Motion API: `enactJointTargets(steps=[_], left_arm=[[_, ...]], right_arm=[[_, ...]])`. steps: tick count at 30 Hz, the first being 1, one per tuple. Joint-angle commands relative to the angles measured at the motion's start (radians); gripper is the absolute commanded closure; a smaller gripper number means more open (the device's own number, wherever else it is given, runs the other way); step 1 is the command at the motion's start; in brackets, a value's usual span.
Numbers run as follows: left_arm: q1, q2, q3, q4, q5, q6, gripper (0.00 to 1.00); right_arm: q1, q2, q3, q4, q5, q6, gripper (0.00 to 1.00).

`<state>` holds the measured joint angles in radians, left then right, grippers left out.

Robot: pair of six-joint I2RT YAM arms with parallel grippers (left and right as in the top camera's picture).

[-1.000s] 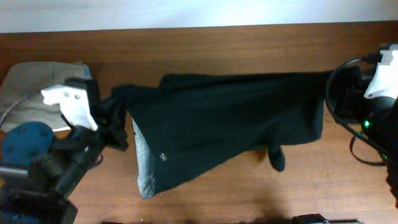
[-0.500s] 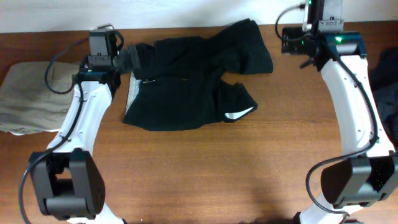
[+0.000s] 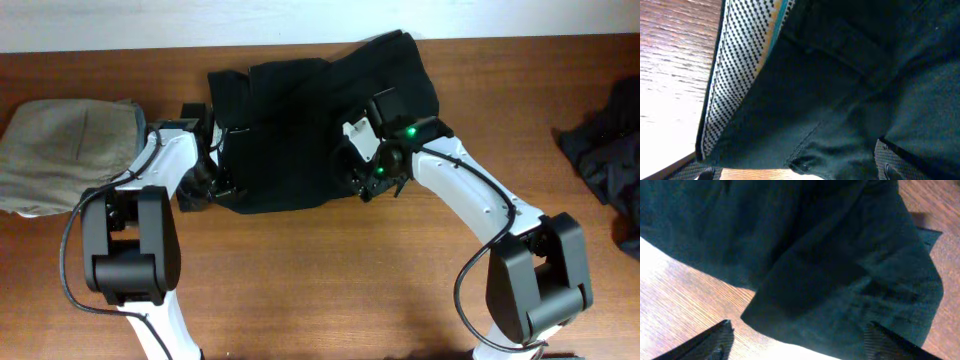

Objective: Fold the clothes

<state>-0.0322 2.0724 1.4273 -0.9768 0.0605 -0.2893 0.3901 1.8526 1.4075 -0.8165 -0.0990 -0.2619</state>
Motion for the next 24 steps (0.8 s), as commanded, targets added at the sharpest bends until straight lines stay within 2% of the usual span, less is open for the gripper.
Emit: enactJointTargets(steps=[1,3,4,5,6,7,8,9,10,11,14,16,17,18,19,20,21,23,24], left_arm=[[0.003,0.030,-0.021,-0.001,0.015,-0.013,0.04],[0.003,0.030,-0.021,-0.001,0.015,-0.013,0.02],[0.003,0.030,-0.021,-0.001,0.015,-0.013,0.02],[0.003,0.030,-0.021,-0.001,0.015,-0.013,0.01],[0.003,0.030,-0.021,0.002,0.015,-0.013,0.01],[0.002,0.030,-0.021,0.003,0.015,-0.013,0.01],[0.003,0.030,-0.021,0.003,0.015,-0.013,0.01],[0.003,0.030,-0.021,0.003,0.015,-0.013,0.01],[0.003,0.030,-0.021,0.003,0.014,-0.013,0.01],[0.003,0.030,-0.021,0.003,0.010,-0.013,0.01],[0.003,0.030,-0.021,0.003,-0.005,-0.013,0.01],[0.003,0.030,-0.021,0.008,-0.004,-0.013,0.01],[0.003,0.030,-0.021,0.007,-0.005,-0.013,0.01],[0.003,0.030,-0.021,0.007,-0.005,-0.013,0.01],[0.003,0.030,-0.021,0.006,-0.004,-0.013,0.01],[0.003,0.030,-0.021,0.007,-0.005,-0.013,0.01],[0.003,0.030,-0.021,0.008,-0.004,-0.013,0.01],[0.003,0.030,-0.021,0.014,-0.004,-0.013,0.01],[0.003,0.030,-0.021,0.014,-0.004,-0.013,0.01]], right_arm=[[0.009,0.024,-0.007,0.037,0.009,0.000,0.33],[0.009,0.070,-0.007,0.048,-0.005,0.000,0.32],[0.010,0.083,-0.007,0.048,-0.028,0.000,0.25],[0.015,0.087,-0.007,0.067,-0.021,0.000,0.33],[0.016,0.087,-0.007,0.092,-0.021,0.000,0.53],[0.014,0.087,-0.007,0.108,-0.021,0.000,0.86],[0.010,0.087,-0.006,0.115,0.016,0.017,0.96],[-0.002,0.083,0.006,0.114,0.130,0.092,0.96],[-0.050,0.060,0.061,0.089,0.330,0.217,0.96],[-0.098,0.037,0.114,0.066,0.407,0.256,0.96],[-0.312,0.011,0.345,0.021,0.414,0.256,0.96],[-0.376,0.015,0.358,0.048,0.396,0.256,0.95],[-0.414,0.030,0.358,0.074,0.404,0.256,0.55],[-0.450,0.034,0.358,0.094,0.402,0.272,0.42],[-0.475,0.033,0.358,0.055,0.399,0.272,0.35],[-0.497,0.034,0.358,-0.054,0.387,0.305,0.29],[-0.511,0.042,0.356,-0.173,0.294,0.307,0.29],[-0.521,0.058,0.313,-0.350,0.133,0.254,0.29],[-0.520,0.058,0.214,-0.375,-0.029,0.171,0.28]])
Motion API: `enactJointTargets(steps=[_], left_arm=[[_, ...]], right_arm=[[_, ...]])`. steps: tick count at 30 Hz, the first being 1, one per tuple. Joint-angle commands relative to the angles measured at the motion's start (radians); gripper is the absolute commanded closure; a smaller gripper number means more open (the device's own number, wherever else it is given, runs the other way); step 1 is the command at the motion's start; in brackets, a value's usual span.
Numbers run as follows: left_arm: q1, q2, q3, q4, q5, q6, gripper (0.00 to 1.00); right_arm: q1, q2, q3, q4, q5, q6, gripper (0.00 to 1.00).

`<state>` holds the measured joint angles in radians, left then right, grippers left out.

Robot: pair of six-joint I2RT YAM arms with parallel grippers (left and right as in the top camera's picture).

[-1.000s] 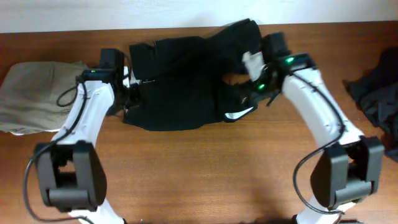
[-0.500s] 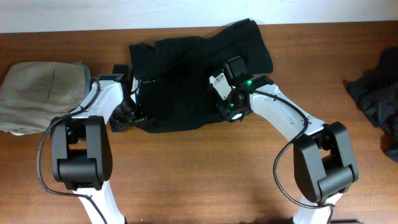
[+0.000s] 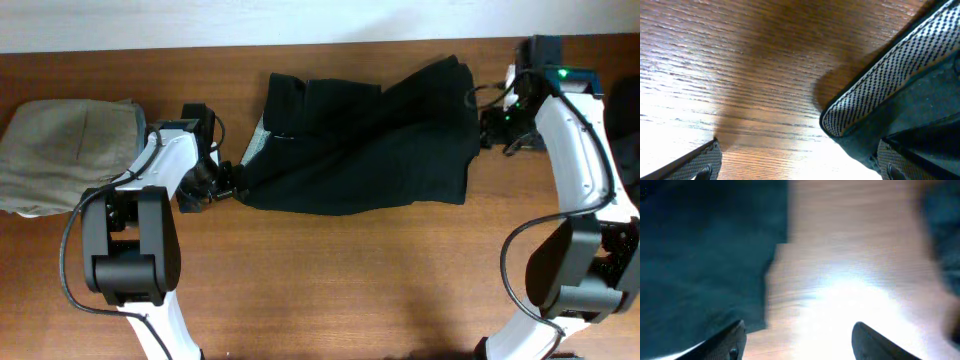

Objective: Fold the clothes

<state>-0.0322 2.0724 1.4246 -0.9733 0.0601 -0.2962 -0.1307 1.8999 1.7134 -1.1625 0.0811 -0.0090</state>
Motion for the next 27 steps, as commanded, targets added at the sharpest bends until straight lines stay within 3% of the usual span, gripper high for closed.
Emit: enactJointTargets(steps=[1,4,7,8,9,10,12,14,15,16,17,18,19,23,25,27], left_arm=[[0.003,0.030,-0.018,0.010,-0.004,-0.006,0.01],[0.003,0.030,-0.018,0.014,-0.003,-0.006,0.01],[0.003,0.030,-0.018,0.014,-0.003,-0.006,0.01],[0.003,0.030,-0.018,0.014,-0.003,-0.006,0.01],[0.003,0.030,-0.018,0.014,-0.003,-0.006,0.01],[0.003,0.030,-0.018,0.014,-0.003,-0.006,0.01],[0.003,0.030,-0.018,0.014,-0.003,-0.006,0.01],[0.003,0.030,-0.018,0.014,-0.003,-0.006,0.01],[0.003,0.030,-0.018,0.014,-0.003,-0.006,0.01],[0.003,0.030,-0.018,0.012,-0.003,-0.006,0.01],[0.003,0.030,-0.018,0.007,-0.003,-0.006,0.01],[0.003,0.030,-0.018,0.003,-0.003,-0.006,0.01],[0.003,0.030,-0.018,0.003,-0.003,-0.006,0.02],[0.003,0.030,-0.018,0.003,-0.003,-0.006,0.01],[0.003,0.030,-0.018,0.003,-0.003,-0.006,0.01],[0.003,0.030,-0.018,0.003,-0.003,-0.006,0.01]], right_arm=[[0.000,0.011,-0.211,0.007,-0.229,-0.088,0.25],[0.001,0.011,-0.447,0.251,-0.343,-0.088,0.14],[0.014,0.011,-0.595,0.553,-0.518,-0.088,0.14],[0.023,0.011,-0.599,0.592,-0.533,-0.088,0.19],[0.041,0.010,-0.599,0.635,-0.563,-0.088,0.45],[0.048,0.010,-0.586,0.629,-0.568,-0.087,0.96],[0.039,-0.018,-0.462,0.369,-0.567,-0.053,0.96],[0.026,-0.035,-0.066,-0.044,-0.525,-0.065,0.96],[0.024,-0.035,0.052,-0.048,-0.446,-0.057,0.96],[0.024,-0.035,0.153,0.002,-0.336,-0.005,0.88],[0.024,-0.035,0.190,0.074,-0.200,0.056,0.64],[0.024,-0.027,0.185,0.046,-0.198,0.055,0.08],[0.025,-0.017,0.163,-0.027,-0.200,0.052,0.01],[0.026,-0.012,-0.101,-0.106,-0.200,-0.002,0.01],[0.026,-0.012,-0.323,0.067,-0.269,-0.013,0.01],[0.026,-0.012,-0.476,0.254,-0.320,-0.008,0.08]])
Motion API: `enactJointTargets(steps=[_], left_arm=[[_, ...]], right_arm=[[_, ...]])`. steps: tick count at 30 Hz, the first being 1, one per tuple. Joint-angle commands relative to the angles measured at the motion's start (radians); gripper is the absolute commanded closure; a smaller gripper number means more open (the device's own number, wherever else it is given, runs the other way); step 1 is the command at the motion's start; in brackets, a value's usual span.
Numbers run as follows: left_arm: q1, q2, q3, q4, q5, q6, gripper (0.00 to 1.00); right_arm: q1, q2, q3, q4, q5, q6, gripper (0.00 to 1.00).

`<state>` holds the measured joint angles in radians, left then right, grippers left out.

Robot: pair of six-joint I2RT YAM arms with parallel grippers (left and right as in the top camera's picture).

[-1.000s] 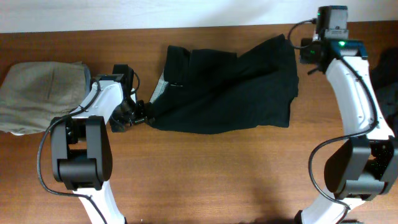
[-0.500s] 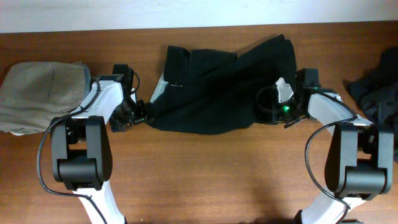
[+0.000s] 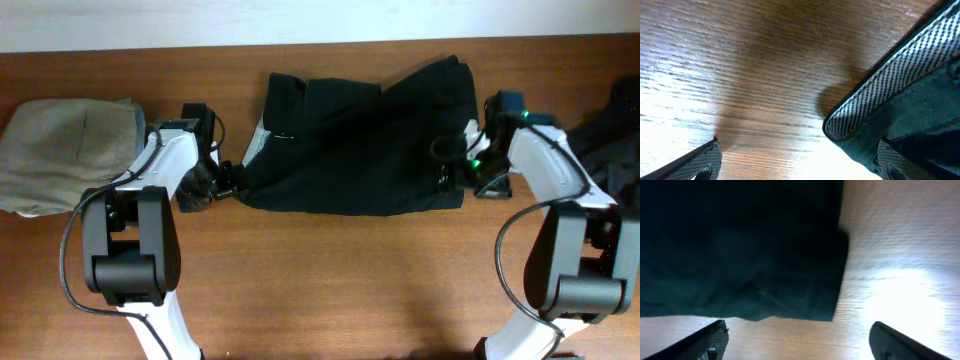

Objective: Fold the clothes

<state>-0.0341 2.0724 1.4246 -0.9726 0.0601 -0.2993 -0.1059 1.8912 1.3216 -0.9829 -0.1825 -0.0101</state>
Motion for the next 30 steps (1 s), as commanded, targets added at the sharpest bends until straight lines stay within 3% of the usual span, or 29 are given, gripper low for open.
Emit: enactJointTargets(steps=[1,2,3,4,6,7,9,12,15,16,18,19,20,24,27,30], left_arm=[[0.005,0.030,-0.018,0.003,-0.003,-0.003,0.01],[0.005,0.030,-0.018,0.003,-0.003,-0.003,0.01],[0.005,0.030,-0.018,0.003,-0.003,-0.003,0.01],[0.005,0.030,-0.018,0.003,-0.003,-0.003,0.01],[0.005,0.030,-0.018,-0.001,0.009,-0.003,0.01],[0.005,0.029,-0.018,-0.010,0.059,0.002,0.01],[0.005,0.029,-0.018,-0.047,0.138,0.029,0.01],[0.003,0.029,-0.018,-0.055,0.477,0.148,0.01],[-0.010,0.030,-0.029,0.014,0.601,0.128,0.09],[-0.028,0.031,-0.047,0.050,0.599,0.072,0.16],[-0.079,0.045,-0.076,0.098,0.599,0.011,0.19],[-0.106,0.047,-0.090,0.129,0.595,-0.007,0.52],[-0.108,0.046,-0.086,0.135,0.594,-0.007,0.73],[-0.080,0.046,-0.071,0.092,0.577,-0.006,1.00],[-0.030,0.041,-0.030,-0.031,0.467,0.068,1.00],[-0.002,-0.083,0.203,-0.219,0.483,0.273,1.00]], right_arm=[[0.001,-0.003,-0.124,0.141,-0.070,-0.007,0.12],[0.001,-0.003,-0.144,0.176,-0.073,0.009,0.16],[0.001,-0.003,-0.155,0.196,-0.076,0.023,0.27],[0.001,-0.003,-0.155,0.210,-0.076,0.027,0.56],[0.001,-0.003,-0.155,0.211,-0.076,0.026,0.96],[0.001,-0.003,-0.155,0.178,-0.044,0.027,0.96],[-0.019,-0.009,-0.154,0.073,0.185,0.181,0.96],[-0.052,-0.017,-0.154,0.061,0.202,0.191,0.96],[-0.051,-0.017,-0.154,0.067,0.190,0.191,0.96],[-0.051,-0.017,-0.154,0.067,0.187,0.191,0.96],[-0.051,-0.017,-0.154,0.066,0.187,0.191,0.96],[-0.051,-0.017,-0.154,0.063,0.187,0.191,0.96],[-0.051,-0.017,-0.154,0.061,0.183,0.191,0.96],[-0.052,-0.017,-0.153,0.062,0.168,0.191,0.96],[-0.053,-0.025,-0.146,0.052,0.168,0.183,0.96],[-0.053,-0.146,0.032,-0.073,0.082,0.138,0.96]])
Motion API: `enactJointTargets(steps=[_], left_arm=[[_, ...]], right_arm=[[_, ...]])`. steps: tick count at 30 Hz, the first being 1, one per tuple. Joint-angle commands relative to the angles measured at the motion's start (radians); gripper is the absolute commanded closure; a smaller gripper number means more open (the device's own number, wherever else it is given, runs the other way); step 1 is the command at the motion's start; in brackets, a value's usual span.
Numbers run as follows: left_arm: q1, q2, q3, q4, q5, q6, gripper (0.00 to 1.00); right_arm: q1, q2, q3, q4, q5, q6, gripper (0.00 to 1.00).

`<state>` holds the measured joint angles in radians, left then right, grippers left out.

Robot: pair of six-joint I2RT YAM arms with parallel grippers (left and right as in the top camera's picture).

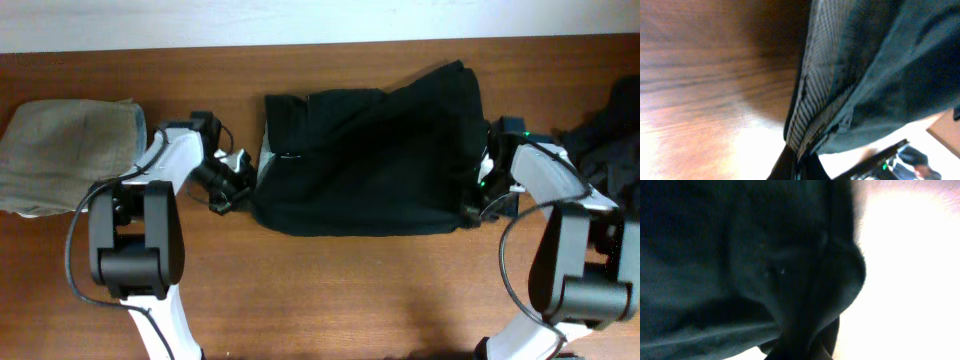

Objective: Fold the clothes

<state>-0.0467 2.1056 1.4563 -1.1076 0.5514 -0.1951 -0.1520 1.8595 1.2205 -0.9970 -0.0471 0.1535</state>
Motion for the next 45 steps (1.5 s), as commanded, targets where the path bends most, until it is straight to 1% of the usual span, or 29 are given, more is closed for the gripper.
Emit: enactJointTargets(steps=[1,3,5,6,7,9,10,12,14,16,17,18,19,20,22,23,25,27,28,29,30,32,34,36,37,39,42,43,45], left_arm=[[0.011,-0.181,0.282,-0.146,0.029,0.244,1.00],[0.025,-0.309,0.455,-0.167,0.028,0.256,1.00],[0.088,-0.431,0.598,-0.126,0.029,0.167,1.00],[0.114,-0.477,0.644,-0.097,0.029,0.132,1.00],[0.123,-0.544,0.688,-0.063,0.029,0.127,1.00],[0.123,-0.626,0.702,-0.024,0.026,0.127,1.00],[0.123,-0.657,0.702,-0.016,0.002,0.127,1.00],[0.123,-0.659,0.702,-0.021,-0.076,0.127,1.00],[0.122,-0.577,0.702,-0.006,-0.077,0.127,1.00],[0.121,-0.473,0.702,0.060,-0.078,0.127,1.00],[0.111,-0.373,0.702,0.174,-0.077,0.127,1.00],[0.099,-0.256,0.702,0.353,-0.077,0.114,1.00],[0.092,-0.121,0.702,0.657,-0.060,-0.037,1.00],[0.092,-0.112,0.702,0.738,-0.058,-0.076,1.00],[0.093,-0.118,0.708,0.807,-0.059,-0.089,1.00],[0.093,-0.124,0.716,0.777,-0.054,-0.089,1.00],[0.093,-0.127,0.716,0.549,-0.053,-0.088,1.00],[0.093,-0.123,0.709,0.254,-0.132,-0.038,1.00],[0.093,-0.123,0.704,0.141,-0.141,-0.035,1.00],[0.090,-0.123,0.698,0.049,-0.143,-0.034,1.00],[0.089,-0.123,0.689,-0.056,-0.161,-0.031,1.00],[0.080,-0.121,0.659,-0.204,-0.188,-0.007,1.00],[0.059,-0.121,0.577,-0.294,-0.194,0.047,1.00],[0.018,-0.122,0.430,-0.394,-0.195,0.101,0.99],[0.000,-0.124,0.369,-0.416,-0.200,0.123,0.99],[-0.035,-0.167,0.220,-0.441,-0.273,0.122,0.99],[-0.044,-0.310,0.048,-0.404,-0.287,0.121,0.99],[-0.044,-0.385,-0.020,-0.387,-0.287,0.121,1.00],[-0.044,-0.472,-0.090,-0.391,-0.286,0.113,1.00]], right_arm=[[-0.006,-0.175,0.246,-0.130,-0.055,-0.042,0.96],[-0.006,-0.279,0.446,-0.223,-0.054,-0.049,0.96],[-0.006,-0.379,0.663,-0.285,-0.053,-0.049,0.96],[-0.006,-0.404,0.747,-0.309,-0.053,-0.050,0.96],[-0.006,-0.432,0.861,-0.342,-0.053,-0.053,0.96],[-0.006,-0.457,0.977,-0.362,-0.050,-0.052,0.96],[-0.006,-0.462,1.025,-0.361,-0.050,-0.053,0.96],[-0.006,-0.444,1.043,-0.350,-0.050,-0.080,0.96],[-0.006,-0.335,1.043,-0.334,-0.051,-0.098,0.96],[-0.006,-0.208,1.043,-0.249,-0.051,-0.098,0.96],[-0.006,-0.103,1.043,-0.127,-0.061,-0.096,0.96],[-0.006,-0.004,1.043,0.048,-0.108,-0.093,0.96],[-0.011,-0.004,1.053,0.192,-0.107,-0.091,0.96],[-0.020,-0.008,1.081,0.217,-0.106,-0.073,0.96],[-0.039,-0.008,1.132,0.205,-0.107,-0.057,0.96],[-0.050,-0.008,1.154,0.148,-0.100,-0.060,0.96],[-0.060,-0.007,1.154,0.014,-0.088,-0.072,0.96],[-0.060,-0.005,1.151,-0.178,0.006,-0.098,0.96],[-0.060,-0.003,1.144,-0.279,0.062,-0.098,0.96],[-0.060,0.000,1.132,-0.377,0.103,-0.098,0.96],[-0.060,0.002,1.111,-0.444,0.131,-0.098,0.96],[-0.061,0.002,1.025,-0.558,0.169,-0.098,0.96],[-0.066,0.002,0.911,-0.594,0.168,-0.096,0.96],[-0.099,0.000,0.742,-0.620,0.160,-0.067,0.96],[-0.118,-0.002,0.680,-0.615,0.160,-0.067,0.96],[-0.174,-0.013,0.594,-0.604,0.160,-0.067,0.96],[-0.224,-0.056,0.566,-0.607,0.144,-0.064,0.96],[-0.218,-0.074,0.563,-0.623,0.129,-0.064,0.96],[-0.194,-0.083,0.550,-0.658,0.130,-0.068,0.96]])
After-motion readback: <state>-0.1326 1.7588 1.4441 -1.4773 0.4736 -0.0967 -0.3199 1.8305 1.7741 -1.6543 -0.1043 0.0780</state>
